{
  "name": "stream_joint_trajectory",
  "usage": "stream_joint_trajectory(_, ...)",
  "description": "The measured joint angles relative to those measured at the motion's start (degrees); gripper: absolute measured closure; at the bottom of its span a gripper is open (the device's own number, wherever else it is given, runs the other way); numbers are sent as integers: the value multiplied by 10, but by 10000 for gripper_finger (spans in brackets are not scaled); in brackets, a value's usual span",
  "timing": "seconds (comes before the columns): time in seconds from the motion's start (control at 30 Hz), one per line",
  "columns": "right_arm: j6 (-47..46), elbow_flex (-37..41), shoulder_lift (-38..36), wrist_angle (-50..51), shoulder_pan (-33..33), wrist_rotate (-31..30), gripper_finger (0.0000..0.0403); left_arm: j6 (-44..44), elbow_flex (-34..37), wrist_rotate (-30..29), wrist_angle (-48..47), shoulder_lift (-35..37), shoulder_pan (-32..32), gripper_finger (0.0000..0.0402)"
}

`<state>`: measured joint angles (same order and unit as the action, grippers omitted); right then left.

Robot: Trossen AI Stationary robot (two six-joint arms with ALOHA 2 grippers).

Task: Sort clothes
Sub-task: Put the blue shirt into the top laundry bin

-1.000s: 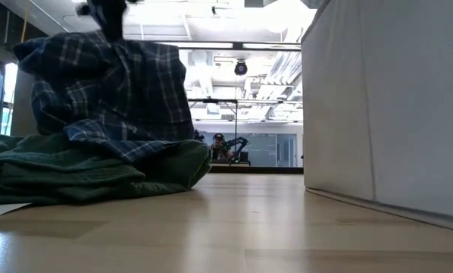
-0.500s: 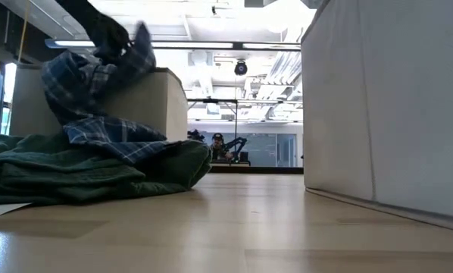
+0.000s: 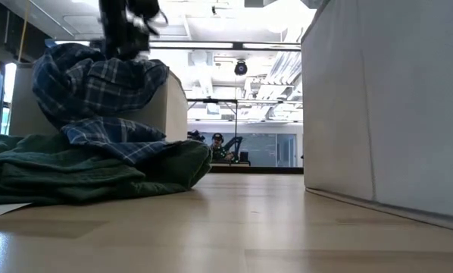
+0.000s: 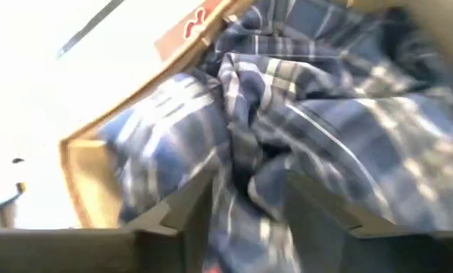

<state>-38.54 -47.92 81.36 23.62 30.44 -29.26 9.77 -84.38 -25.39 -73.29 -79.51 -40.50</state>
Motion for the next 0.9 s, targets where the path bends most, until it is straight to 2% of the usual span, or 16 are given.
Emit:
stream_joint_trajectory(0.13, 0, 0, 0, 0, 0, 0, 251, 67, -54, 40, -87, 37, 33, 209)
stream_joint_trajectory(0.3, 0, 0, 0, 0, 0, -3, 251, 173, -43, 80, -169, 90, 107, 203)
stream_joint_trajectory(0.4, -2, 0, 0, -2, 0, -8, 251, 190, 13, 180, -135, 127, 139, 218)
stream_joint_trajectory(0.47, -2, 0, 0, -6, 0, -9, 251, 191, 60, 202, -110, 139, 149, 234)
stream_joint_trajectory(0.53, -2, 0, 0, -13, 0, -11, 251, 195, 119, 182, -105, 138, 145, 253)
stream_joint_trajectory(0.6, -1, 0, 0, -17, 0, -11, 251, 178, 176, 131, -71, 128, 124, 272)
stream_joint_trajectory(0.67, 0, 0, 0, -19, 0, -11, 251, 158, 230, 75, -16, 114, 92, 290)
stream_joint_trajectory(0.73, 0, 0, 0, -19, 0, -11, 251, 133, 275, 69, 73, 90, 57, 307)
stream_joint_trajectory(0.8, 0, 0, 0, -19, 0, -11, 251, 89, 307, 123, 164, 62, 19, 323)
stream_joint_trajectory(0.9, 0, 0, 0, -19, 0, -11, 251, 53, 318, 234, 245, 4, -34, 347)
